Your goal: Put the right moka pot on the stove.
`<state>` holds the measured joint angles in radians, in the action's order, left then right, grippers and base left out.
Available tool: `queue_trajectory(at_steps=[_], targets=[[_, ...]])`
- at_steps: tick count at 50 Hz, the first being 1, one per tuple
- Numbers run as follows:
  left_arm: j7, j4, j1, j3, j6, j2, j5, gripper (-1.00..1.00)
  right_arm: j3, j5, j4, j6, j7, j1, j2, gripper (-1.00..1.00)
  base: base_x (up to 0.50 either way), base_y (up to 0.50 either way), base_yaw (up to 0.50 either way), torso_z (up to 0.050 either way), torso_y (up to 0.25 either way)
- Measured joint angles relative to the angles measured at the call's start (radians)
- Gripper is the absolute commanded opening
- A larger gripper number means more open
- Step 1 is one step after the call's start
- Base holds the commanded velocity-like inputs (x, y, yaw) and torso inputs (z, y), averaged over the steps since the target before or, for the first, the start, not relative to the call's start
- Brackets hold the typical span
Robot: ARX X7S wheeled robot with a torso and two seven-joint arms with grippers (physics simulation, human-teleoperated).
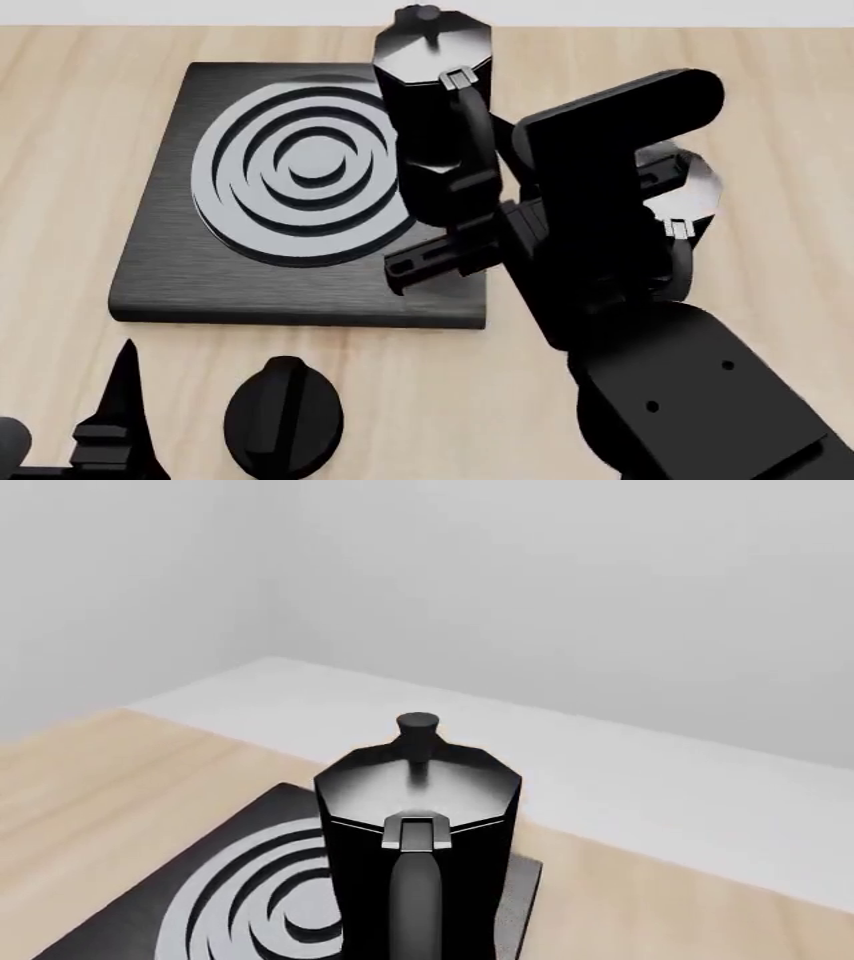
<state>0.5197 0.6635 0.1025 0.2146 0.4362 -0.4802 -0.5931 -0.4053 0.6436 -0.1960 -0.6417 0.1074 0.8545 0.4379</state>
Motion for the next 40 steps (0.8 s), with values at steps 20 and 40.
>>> queue_trajectory(at_steps=[20, 40], targets=[[-0.001, 0.005, -0.003, 0.005, -0.004, -0.005, -0.003, 1.0, -0.084, -0.11, 0.263, 0.167, -0.084, 0.082, -0.124, -1.0, 0.0, 0.0, 0.0, 0.0, 0.001], [0.001, 0.008, -0.004, 0.008, -0.006, -0.01, -0.006, 1.0, -0.14, -0.191, 0.642, 0.438, -0.229, 0.167, -0.265, -1.0, 0.0, 0.0, 0.0, 0.0, 0.002]])
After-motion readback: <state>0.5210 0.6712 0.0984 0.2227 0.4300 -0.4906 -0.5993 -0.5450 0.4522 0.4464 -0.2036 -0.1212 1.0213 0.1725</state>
